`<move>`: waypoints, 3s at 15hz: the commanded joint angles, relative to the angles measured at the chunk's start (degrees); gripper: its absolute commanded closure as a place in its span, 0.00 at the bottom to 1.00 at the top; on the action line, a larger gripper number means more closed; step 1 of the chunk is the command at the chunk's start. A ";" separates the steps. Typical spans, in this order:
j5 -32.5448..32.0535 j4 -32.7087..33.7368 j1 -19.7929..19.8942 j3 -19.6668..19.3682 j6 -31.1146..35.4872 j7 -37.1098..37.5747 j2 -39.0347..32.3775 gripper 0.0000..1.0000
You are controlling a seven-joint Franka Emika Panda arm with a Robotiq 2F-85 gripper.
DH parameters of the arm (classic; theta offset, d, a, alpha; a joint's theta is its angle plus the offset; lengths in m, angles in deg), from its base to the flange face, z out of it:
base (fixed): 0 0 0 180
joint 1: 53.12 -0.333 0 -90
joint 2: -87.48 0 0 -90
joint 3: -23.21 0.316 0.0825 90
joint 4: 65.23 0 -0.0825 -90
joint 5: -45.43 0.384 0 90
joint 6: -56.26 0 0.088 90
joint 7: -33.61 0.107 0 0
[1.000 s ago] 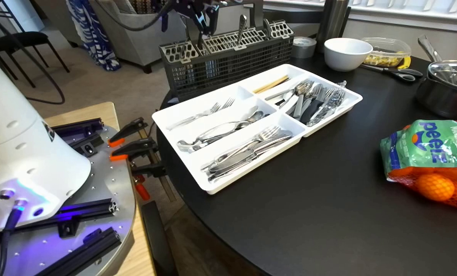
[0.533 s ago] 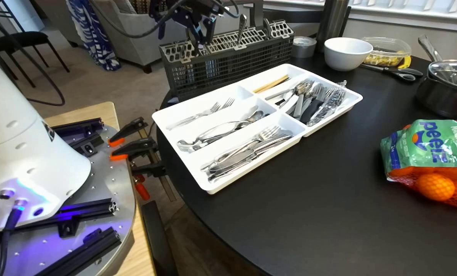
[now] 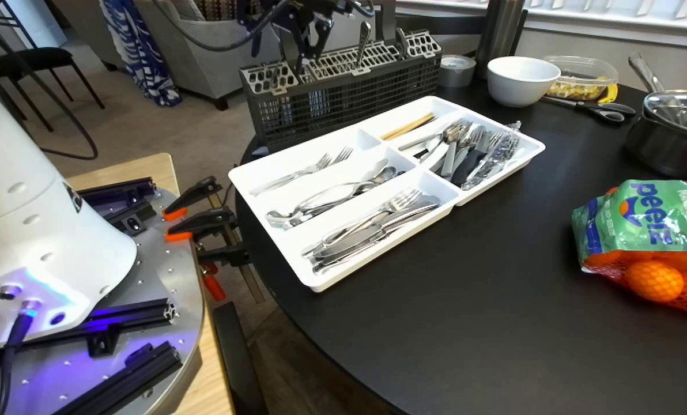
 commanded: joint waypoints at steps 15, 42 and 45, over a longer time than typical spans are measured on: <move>2.82 2.86 3.08 0.76 -7.21 -2.60 -1.78 1.00; -8.80 1.90 2.84 1.58 -17.09 6.25 17.76 0.99; -8.91 1.91 2.56 1.69 -18.16 7.29 19.83 0.99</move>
